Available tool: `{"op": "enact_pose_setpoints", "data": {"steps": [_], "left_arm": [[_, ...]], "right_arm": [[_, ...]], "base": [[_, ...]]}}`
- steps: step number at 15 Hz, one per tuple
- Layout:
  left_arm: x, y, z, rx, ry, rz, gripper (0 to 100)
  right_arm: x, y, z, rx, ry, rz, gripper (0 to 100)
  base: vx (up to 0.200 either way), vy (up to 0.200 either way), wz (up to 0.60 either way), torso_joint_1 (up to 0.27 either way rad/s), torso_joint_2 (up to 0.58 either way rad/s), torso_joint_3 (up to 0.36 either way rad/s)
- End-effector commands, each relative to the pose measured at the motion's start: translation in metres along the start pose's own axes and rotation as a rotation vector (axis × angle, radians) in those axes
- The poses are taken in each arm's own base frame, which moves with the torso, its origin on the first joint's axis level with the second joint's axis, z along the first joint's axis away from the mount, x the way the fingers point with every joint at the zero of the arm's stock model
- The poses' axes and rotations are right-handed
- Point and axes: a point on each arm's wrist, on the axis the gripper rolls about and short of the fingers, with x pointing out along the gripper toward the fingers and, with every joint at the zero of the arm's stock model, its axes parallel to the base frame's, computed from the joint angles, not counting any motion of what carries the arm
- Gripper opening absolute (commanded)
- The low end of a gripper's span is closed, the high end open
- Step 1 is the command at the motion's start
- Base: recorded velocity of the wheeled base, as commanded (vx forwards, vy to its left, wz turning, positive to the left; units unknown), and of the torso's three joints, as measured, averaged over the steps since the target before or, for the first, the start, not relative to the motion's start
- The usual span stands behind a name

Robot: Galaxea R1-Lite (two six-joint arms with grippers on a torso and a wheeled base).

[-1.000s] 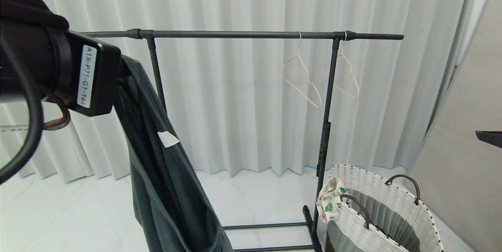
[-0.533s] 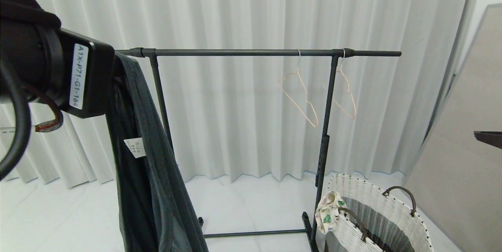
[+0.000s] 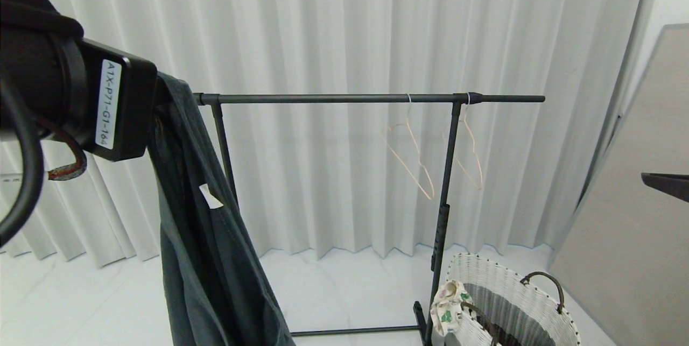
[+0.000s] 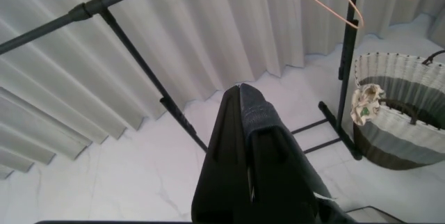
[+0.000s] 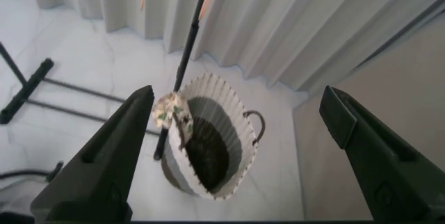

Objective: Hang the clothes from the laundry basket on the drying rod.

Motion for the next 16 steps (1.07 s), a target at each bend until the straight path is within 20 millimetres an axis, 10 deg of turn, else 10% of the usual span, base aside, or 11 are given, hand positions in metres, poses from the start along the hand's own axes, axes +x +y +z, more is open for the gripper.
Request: {"op": "enact_pose_setpoints", "data": {"steps": [1,16], "left_arm": [[0.001,-0.001,0.000,0.001,0.001,0.000,0],[0.007,-0.001,-0.008,0.013,0.035,0.018,0]], "right_arm": [[0.004,0.001,-0.003,0.000,0.009,0.003,100],[0.049,0.000,-0.002,0.008,0.081,0.011,100]], "base": [[0.000,0.000,0.00,0.076,-0.15,-0.080],[0.200,0.000,0.00,0.009,-0.01,-0.004]]}}
